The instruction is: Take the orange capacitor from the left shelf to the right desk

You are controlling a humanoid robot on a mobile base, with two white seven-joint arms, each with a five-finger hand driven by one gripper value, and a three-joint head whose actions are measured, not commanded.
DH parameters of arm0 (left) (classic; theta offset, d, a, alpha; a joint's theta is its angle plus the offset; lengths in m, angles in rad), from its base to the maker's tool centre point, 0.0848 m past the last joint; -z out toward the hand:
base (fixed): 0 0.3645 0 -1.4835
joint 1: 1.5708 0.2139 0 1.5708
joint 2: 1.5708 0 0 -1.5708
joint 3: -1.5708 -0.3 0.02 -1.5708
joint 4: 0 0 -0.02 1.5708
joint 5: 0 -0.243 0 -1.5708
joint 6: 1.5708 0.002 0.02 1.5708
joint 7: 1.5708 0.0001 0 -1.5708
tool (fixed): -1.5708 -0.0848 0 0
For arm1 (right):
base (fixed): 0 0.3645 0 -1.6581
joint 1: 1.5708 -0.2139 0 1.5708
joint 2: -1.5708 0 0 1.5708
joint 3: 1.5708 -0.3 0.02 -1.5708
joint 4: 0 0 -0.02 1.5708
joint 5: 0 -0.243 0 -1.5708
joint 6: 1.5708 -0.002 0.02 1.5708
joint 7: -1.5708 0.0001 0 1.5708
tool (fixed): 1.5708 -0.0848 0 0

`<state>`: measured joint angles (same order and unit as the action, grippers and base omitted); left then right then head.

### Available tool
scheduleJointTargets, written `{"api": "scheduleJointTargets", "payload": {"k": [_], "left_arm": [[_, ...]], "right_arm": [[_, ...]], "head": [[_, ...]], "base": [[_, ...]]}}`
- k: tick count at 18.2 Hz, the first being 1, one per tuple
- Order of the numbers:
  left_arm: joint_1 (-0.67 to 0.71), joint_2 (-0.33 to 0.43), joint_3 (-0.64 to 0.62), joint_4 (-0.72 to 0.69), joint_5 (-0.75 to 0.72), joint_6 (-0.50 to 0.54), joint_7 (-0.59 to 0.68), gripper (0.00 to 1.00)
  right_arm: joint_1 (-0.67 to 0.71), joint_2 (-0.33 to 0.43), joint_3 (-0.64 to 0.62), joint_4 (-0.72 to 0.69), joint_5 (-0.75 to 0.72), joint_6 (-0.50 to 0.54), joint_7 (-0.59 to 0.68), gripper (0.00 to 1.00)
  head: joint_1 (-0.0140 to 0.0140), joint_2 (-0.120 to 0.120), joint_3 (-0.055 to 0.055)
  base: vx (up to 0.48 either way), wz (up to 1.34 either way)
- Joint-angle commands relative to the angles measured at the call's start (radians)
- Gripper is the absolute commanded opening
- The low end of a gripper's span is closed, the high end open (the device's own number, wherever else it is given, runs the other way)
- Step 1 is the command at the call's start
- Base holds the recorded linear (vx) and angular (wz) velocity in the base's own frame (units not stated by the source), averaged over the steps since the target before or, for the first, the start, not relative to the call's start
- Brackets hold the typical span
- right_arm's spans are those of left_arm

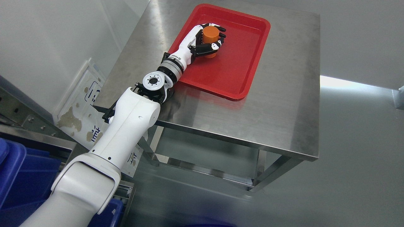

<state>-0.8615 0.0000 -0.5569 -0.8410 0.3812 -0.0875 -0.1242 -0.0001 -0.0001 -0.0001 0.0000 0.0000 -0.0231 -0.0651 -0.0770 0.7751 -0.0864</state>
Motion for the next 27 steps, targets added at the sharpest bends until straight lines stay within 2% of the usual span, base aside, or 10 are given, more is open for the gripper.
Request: {"api": "scheduleJointTargets", "payload": {"k": [1,7,10,13,16,18,19,21,23,27], "left_arm": [[-0.007,0.017,-0.002,0.068,0.002,-0.021,-0.005,0.32],[-0.094,0.017,0.015,0.063,0.002,-0.024,-0.011,0.80],[-0.148,0.017,0.109,0.037,0.001,-0.021,-0.018,1.00],[-0.142,0.017,0.233,-0.096,0.001,0.001,-0.026,1.00],[-0.070,0.017,0.380,-0.326,0.001,0.161,-0.037,1.00],[0.034,0.027,0.439,-0.520,0.001,0.230,-0.058,1.00],[0.118,0.056,0.448,-0.659,0.001,0.242,-0.066,1.00],[0.235,0.098,0.491,-0.801,0.001,0.244,-0.066,1.00],[0.307,0.107,0.550,-0.866,0.002,0.250,-0.066,1.00],[0.392,0.091,0.613,-0.879,0.001,0.242,-0.043,1.00]], "right_arm": [[0.022,-0.017,-0.012,-0.017,0.006,0.000,0.001,1.00],[0.022,-0.017,-0.012,-0.017,0.006,0.000,0.001,1.00],[0.022,-0.017,-0.012,-0.017,0.006,0.000,0.001,1.00],[0.022,-0.017,-0.012,-0.017,0.006,0.000,0.001,1.00],[0.022,-0.017,-0.012,-0.017,0.006,0.000,0.001,1.00],[0.022,-0.017,-0.012,-0.017,0.006,0.000,0.001,1.00],[0.022,-0.017,-0.012,-0.017,0.006,0.000,0.001,1.00],[0.022,-0.017,-0.012,-0.017,0.006,0.000,0.001,1.00],[0.022,-0.017,-0.012,-0.017,0.006,0.000,0.001,1.00],[0.022,-0.017,-0.012,-0.017,0.006,0.000,0.001,1.00]], "head": [[0.0000,0.000,0.000],[0.0000,0.000,0.000],[0.0000,0.000,0.000],[0.0000,0.000,0.000],[0.0000,0.000,0.000],[0.0000,0.000,0.000],[0.0000,0.000,0.000],[0.0000,0.000,0.000],[0.0000,0.000,0.000],[0.0000,0.000,0.000]], "base": [[0.000,0.00],[0.000,0.00],[0.000,0.00],[0.000,0.00],[0.000,0.00],[0.000,0.00],[0.000,0.00],[0.000,0.00],[0.000,0.00],[0.000,0.00]]}}
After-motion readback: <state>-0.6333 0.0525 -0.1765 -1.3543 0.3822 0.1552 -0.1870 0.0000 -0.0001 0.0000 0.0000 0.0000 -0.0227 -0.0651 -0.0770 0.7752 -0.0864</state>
